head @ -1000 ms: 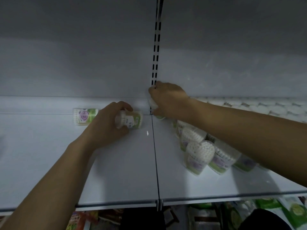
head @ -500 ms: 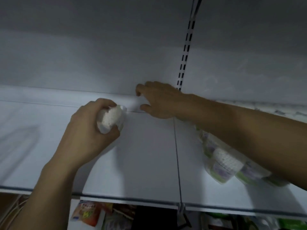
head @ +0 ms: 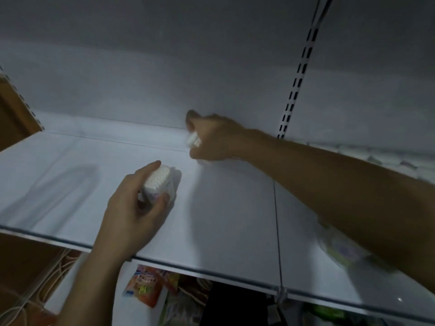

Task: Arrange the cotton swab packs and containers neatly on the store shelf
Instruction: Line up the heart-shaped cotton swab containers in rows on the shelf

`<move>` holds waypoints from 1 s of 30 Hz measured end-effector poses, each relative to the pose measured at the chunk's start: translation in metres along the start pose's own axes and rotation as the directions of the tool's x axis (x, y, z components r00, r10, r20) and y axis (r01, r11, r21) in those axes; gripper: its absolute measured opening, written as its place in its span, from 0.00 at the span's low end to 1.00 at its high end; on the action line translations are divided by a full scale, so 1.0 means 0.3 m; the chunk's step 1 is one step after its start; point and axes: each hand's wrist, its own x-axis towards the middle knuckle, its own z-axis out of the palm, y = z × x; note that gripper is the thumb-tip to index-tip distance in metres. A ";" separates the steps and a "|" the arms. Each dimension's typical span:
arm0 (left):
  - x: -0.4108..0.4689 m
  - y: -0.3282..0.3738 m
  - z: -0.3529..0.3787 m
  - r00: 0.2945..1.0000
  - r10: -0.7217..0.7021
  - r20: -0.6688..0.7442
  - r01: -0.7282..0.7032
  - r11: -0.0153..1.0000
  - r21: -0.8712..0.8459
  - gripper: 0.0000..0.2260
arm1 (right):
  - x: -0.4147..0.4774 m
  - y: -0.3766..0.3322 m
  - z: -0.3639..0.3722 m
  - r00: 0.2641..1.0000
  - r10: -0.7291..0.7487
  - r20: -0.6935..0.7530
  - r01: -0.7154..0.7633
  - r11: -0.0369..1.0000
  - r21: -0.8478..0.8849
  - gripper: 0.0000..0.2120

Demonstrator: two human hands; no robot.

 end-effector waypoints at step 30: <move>0.200 0.415 0.593 0.921 0.201 0.335 -0.105 0.953 -0.283 0.26 | -0.752 0.326 -0.344 0.847 0.382 -0.370 -0.212 0.881 0.423 0.18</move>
